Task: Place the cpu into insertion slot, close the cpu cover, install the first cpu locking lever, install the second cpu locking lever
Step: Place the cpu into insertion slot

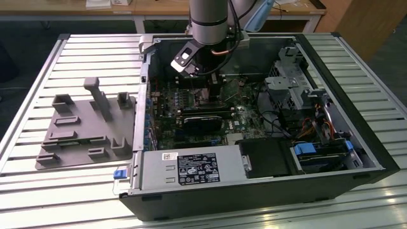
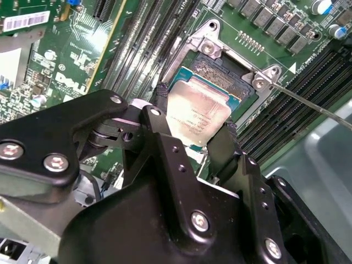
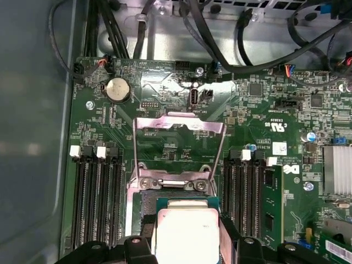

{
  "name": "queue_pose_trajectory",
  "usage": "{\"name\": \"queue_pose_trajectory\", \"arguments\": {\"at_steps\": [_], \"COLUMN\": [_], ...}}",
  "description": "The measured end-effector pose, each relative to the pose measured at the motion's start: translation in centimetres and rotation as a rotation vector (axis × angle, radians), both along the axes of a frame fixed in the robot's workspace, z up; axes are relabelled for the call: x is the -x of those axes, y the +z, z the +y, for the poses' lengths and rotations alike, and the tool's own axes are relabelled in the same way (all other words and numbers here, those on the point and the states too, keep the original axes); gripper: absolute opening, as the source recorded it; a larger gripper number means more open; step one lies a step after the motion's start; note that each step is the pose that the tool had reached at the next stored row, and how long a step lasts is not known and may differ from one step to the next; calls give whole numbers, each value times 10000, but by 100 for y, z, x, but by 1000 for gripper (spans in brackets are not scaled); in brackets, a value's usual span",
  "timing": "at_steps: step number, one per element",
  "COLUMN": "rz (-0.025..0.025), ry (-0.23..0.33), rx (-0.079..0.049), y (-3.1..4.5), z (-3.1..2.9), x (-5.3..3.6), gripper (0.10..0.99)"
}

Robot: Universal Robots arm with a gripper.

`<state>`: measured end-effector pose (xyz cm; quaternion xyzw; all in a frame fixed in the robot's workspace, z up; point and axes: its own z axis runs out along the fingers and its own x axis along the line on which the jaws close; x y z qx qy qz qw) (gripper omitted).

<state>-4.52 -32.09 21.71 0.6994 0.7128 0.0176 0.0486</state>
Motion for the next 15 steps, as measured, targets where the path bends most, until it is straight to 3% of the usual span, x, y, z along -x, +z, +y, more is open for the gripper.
{"name": "queue_pose_trajectory", "arguments": {"at_steps": [15], "rz": [-1], "ry": [-4], "rx": [-2], "y": [-128], "z": [44], "x": [18], "gripper": [537]}}
